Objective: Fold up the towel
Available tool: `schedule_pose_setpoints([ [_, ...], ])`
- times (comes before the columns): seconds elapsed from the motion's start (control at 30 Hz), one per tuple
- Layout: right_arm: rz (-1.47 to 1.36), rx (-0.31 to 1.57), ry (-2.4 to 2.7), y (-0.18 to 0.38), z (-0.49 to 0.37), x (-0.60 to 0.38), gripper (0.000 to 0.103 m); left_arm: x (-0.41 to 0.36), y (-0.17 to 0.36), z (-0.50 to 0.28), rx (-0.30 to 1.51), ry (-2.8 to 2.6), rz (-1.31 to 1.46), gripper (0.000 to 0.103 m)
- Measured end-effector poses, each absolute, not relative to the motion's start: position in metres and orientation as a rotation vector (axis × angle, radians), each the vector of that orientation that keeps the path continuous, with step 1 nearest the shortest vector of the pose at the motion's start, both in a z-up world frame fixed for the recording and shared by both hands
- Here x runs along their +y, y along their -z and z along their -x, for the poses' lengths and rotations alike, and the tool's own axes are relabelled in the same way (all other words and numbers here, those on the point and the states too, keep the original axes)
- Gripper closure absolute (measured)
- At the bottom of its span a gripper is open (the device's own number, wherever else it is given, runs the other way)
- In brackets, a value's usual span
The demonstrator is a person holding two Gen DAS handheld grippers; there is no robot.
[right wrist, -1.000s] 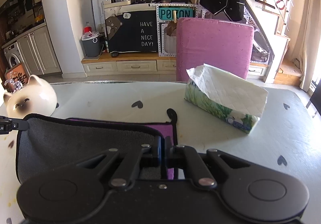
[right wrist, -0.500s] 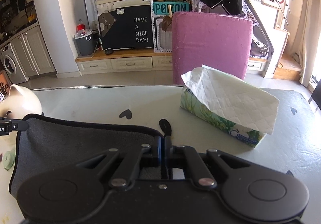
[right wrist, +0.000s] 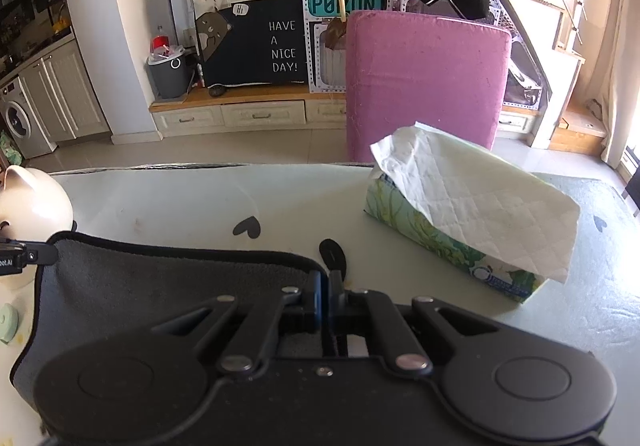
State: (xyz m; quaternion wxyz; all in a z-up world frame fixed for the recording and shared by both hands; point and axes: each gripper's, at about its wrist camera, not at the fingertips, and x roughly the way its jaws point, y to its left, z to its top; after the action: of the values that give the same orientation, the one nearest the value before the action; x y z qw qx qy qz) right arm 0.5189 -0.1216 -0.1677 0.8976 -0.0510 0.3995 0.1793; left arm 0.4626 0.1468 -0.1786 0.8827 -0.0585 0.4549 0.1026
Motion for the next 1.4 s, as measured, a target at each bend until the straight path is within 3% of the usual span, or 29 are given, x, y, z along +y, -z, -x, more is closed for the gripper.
schedule_pose_setpoints([
  [0.13, 0.104, 0.827, -0.374, 0.17, -0.521, -0.12, 0.099, 0.148, 0.182, -0.466, 0.957, -0.224, 0.117, 0.096],
  [0.23, 0.092, 0.837, -0.365, 0.173, -0.524, -0.12, 0.096, 0.147, 0.186, -0.469, 0.992, -0.232, 0.105, 0.085],
  [0.3, 0.065, 0.859, -0.363, 0.176, -0.525, -0.122, 0.078, 0.147, 0.189, -0.47, 1.022, -0.238, 0.116, 0.047],
  [0.37, 0.039, 0.872, -0.371, 0.177, -0.526, -0.126, 0.071, 0.147, 0.19, -0.468, 1.024, -0.234, 0.114, 0.032],
  [0.47, 0.035, 0.885, -0.386, 0.178, -0.525, -0.128, 0.059, 0.146, 0.19, -0.466, 1.041, -0.232, 0.098, 0.021],
  [0.73, -0.004, 0.922, -0.427, 0.176, -0.52, -0.13, 0.001, 0.149, 0.185, -0.455, 1.043, -0.218, 0.13, 0.003],
  [1.4, 0.036, 0.87, -0.439, 0.119, -0.459, -0.136, 0.0, 0.134, 0.119, -0.396, 0.992, -0.166, 0.163, 0.0],
])
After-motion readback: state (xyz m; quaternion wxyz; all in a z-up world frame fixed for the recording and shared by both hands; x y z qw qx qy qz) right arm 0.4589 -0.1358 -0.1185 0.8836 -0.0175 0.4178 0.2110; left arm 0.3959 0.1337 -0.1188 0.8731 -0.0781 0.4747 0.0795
